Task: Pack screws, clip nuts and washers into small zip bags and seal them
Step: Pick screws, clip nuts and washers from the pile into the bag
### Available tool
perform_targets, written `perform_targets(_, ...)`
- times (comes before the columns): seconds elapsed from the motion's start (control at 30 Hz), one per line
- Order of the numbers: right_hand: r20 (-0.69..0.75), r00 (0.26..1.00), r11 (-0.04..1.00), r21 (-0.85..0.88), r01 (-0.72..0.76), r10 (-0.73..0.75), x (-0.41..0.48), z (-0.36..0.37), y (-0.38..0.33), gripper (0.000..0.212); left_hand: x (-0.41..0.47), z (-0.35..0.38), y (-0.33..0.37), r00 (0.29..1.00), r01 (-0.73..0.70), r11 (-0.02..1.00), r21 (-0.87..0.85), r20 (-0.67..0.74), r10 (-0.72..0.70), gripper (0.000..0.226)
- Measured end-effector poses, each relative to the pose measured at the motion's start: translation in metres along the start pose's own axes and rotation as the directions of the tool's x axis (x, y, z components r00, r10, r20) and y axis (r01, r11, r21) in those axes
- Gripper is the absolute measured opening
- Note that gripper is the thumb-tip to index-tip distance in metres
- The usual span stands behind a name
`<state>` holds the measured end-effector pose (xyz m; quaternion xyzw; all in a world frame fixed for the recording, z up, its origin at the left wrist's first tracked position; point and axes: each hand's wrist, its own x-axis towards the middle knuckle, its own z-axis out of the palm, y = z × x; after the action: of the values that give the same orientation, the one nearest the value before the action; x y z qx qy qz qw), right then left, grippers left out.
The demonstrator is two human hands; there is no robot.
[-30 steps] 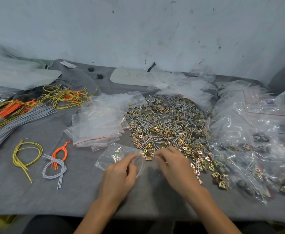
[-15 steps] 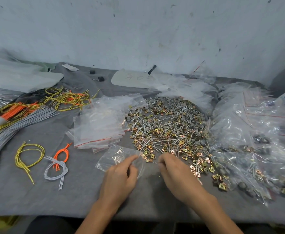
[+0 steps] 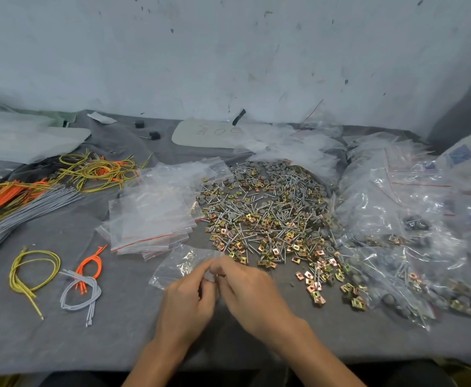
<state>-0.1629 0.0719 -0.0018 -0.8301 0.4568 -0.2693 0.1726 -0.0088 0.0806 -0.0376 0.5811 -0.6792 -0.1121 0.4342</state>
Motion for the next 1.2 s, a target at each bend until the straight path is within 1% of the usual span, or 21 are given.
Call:
perform_targets(0.07,-0.026,0.999,1.0,-0.016,-0.018,0.018,0.001,-0.001,0.004,0.019,0.0,0.0,-0.001,1.0,0.013,1.0,0.003,-0.001,-0.013,0.045)
perform_targets(0.17,-0.15,0.987,0.998,0.041,-0.051,0.056,0.003,-0.011,0.015,0.022,0.0,0.0,-0.001,1.0,0.021,1.0,0.007,0.005,-0.021,0.044)
perform_targets(0.23,-0.188,0.974,0.992,-0.003,-0.127,0.124,0.008,-0.02,0.032,0.019,0.001,0.001,0.0,1.0,0.023,1.0,-0.005,0.013,-0.023,0.045)
perform_targets(0.3,-0.136,0.964,0.964,-0.105,-0.244,0.229,0.016,-0.031,0.05,0.013,0.001,0.001,-0.001,0.999,0.025,1.0,-0.011,0.021,-0.025,0.046)
perform_targets(0.37,-0.085,0.952,0.925,-0.222,-0.307,0.295,0.025,-0.036,0.063,0.014,0.0,0.001,-0.001,0.999,0.032,0.999,-0.019,0.025,-0.032,0.047)
perform_targets(0.5,0.024,0.944,0.877,-0.38,-0.295,0.328,0.039,-0.033,0.068,0.017,0.001,0.0,0.0,0.998,0.048,0.998,-0.027,0.033,-0.047,0.047)
perform_targets(0.53,0.033,0.942,0.866,-0.404,-0.294,0.335,0.041,-0.031,0.068,0.017,0.001,0.0,0.001,0.998,0.051,0.998,-0.026,0.034,-0.051,0.046)
perform_targets(0.73,0.015,0.947,0.828,-0.49,-0.272,0.319,0.043,-0.022,0.068,0.02,0.0,0.001,-0.001,0.997,0.067,0.997,-0.024,0.039,-0.066,0.045)
perform_targets(0.87,0.086,0.915,0.792,-0.537,-0.291,0.395,0.045,-0.027,0.066,0.028,0.001,0.0,0.0,0.997,0.07,0.997,-0.025,0.04,-0.069,0.045)
perform_targets(0.93,0.101,0.908,0.803,-0.513,-0.302,0.406,0.042,-0.032,0.065,0.026,0.001,0.0,0.0,0.997,0.066,0.998,-0.026,0.042,-0.064,0.045)
perform_targets(1.0,0.059,0.92,0.842,-0.431,-0.326,0.387,0.036,-0.037,0.061,0.02,0.001,0.0,0.0,0.997,0.065,0.997,-0.032,0.041,-0.063,0.045)
perform_targets(1.1,0.048,0.931,0.917,-0.199,-0.345,0.361,0.021,-0.04,0.048,0.014,0.001,0.0,0.001,0.997,0.064,0.998,-0.024,0.034,-0.063,0.045)
perform_targets(1.2,0.063,0.951,0.952,0.027,-0.304,0.302,0.002,-0.032,0.026,0.012,0.001,0.0,0.001,0.998,0.051,0.999,-0.006,0.029,-0.051,0.044)
